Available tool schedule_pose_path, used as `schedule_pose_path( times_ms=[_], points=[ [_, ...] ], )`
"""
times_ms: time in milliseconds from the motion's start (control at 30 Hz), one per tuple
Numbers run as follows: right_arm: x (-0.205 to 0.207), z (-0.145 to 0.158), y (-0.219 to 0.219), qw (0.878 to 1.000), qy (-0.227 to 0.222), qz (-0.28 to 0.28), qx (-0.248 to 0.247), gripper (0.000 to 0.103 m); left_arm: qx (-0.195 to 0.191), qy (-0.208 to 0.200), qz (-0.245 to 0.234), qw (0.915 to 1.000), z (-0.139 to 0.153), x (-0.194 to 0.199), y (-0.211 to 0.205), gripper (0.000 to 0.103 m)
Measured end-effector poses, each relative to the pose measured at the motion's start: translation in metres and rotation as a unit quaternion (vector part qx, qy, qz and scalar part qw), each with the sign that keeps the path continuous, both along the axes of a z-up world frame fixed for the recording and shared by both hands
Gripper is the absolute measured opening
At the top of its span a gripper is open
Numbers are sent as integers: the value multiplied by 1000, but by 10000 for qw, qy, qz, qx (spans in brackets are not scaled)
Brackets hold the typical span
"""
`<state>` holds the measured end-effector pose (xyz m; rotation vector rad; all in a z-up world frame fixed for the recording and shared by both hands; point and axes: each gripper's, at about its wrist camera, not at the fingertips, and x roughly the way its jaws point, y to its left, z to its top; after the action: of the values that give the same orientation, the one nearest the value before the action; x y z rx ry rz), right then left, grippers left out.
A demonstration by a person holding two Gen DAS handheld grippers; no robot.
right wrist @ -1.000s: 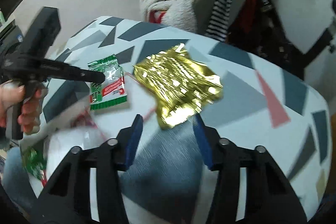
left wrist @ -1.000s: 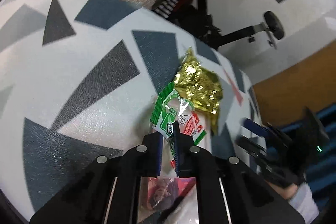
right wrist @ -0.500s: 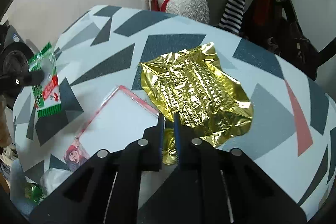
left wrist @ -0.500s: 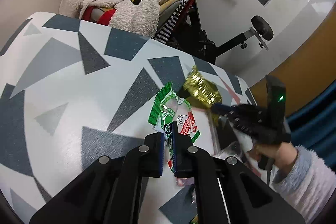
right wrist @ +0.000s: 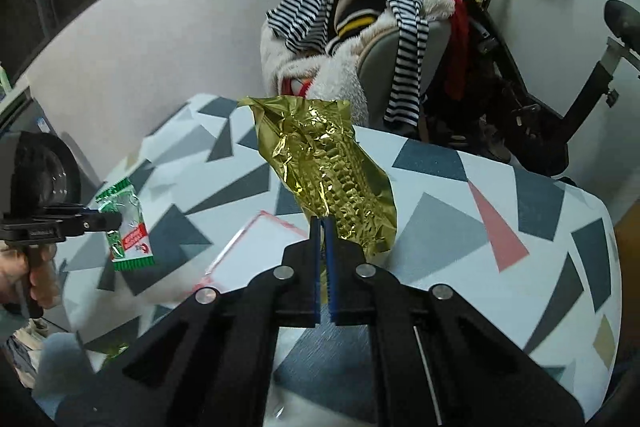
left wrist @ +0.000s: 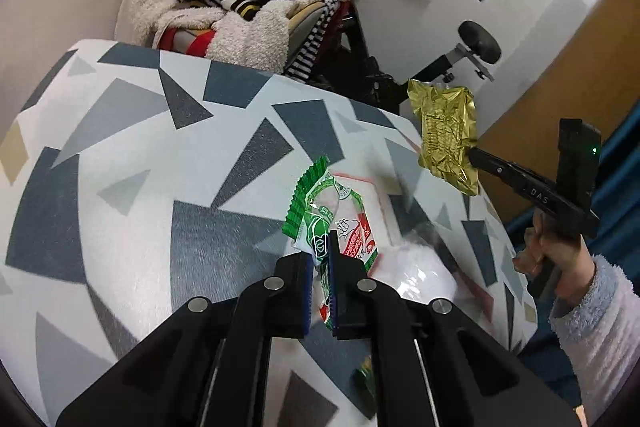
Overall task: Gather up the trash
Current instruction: 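Carry the gold wrapper and green packet with both grippers to the brown bin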
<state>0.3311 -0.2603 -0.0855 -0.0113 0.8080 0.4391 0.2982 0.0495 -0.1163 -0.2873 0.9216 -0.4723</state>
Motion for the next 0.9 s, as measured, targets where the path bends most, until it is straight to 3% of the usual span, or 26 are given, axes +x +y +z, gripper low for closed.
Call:
schedule_pose_path(
  times_ms=[400,667,900],
  points=[
    [-137,28,1,9985,-145,301,443,6,323,-363,-404,9980,29,-110,-2,7],
    [-233,24,3,9968,-12,567,558,6,373,-415,-496,9972,24,-188,5,7],
    [-302,1,12,9947,290,813,552,6,451,-435,-599,9962,18,-240,3,7]
  ],
)
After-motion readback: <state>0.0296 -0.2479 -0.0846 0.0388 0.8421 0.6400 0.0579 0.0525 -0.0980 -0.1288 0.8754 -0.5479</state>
